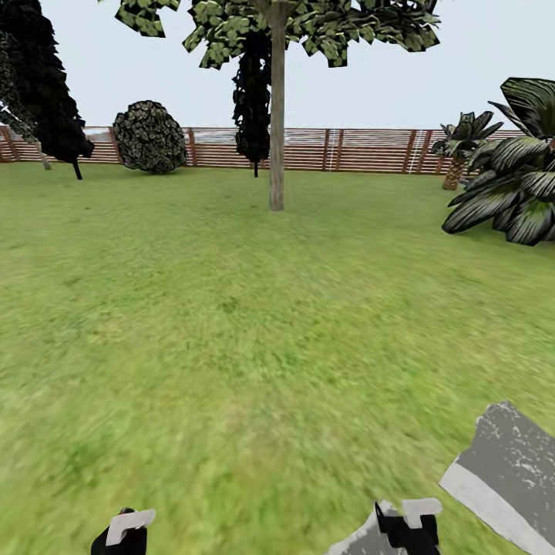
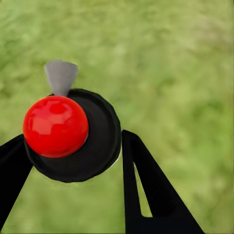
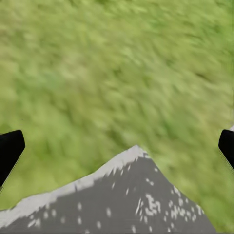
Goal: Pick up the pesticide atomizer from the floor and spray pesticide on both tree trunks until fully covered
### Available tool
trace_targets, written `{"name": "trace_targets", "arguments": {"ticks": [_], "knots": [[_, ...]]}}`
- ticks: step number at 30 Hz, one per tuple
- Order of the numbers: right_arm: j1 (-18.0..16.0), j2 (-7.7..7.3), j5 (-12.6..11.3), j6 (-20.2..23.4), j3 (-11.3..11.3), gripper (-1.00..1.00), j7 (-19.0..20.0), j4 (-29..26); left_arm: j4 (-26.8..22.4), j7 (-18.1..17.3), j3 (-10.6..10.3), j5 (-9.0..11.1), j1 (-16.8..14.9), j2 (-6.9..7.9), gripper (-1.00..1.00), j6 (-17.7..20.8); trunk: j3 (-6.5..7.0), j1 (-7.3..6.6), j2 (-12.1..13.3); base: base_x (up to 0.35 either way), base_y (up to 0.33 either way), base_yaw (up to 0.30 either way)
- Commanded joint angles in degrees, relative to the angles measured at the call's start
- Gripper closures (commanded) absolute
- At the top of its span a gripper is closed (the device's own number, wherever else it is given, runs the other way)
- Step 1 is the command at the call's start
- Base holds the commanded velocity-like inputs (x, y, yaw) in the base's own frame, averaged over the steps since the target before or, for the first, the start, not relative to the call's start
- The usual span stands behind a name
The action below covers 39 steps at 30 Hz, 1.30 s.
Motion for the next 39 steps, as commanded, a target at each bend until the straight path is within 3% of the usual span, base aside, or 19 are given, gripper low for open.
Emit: {"name": "trace_targets", "arguments": {"ticks": [1,39], "knots": [[-0.03,-0.01,0.34,-0.15,-0.02,-1.00,-0.14,0.05,0.03,-0.01,-0.07,0.36,-0.03,0.00,1.00,-0.17,-0.05,0.02,-0.02,0.339,0.000,0.000],[-0.03,0.00,0.34,-0.19,-0.03,-1.00,-0.14,0.05,0.15,-0.01,-0.07,0.36,-0.03,0.00,1.00,-0.17,-0.05,0.02,-0.02,0.339,0.000,0.000]]}}
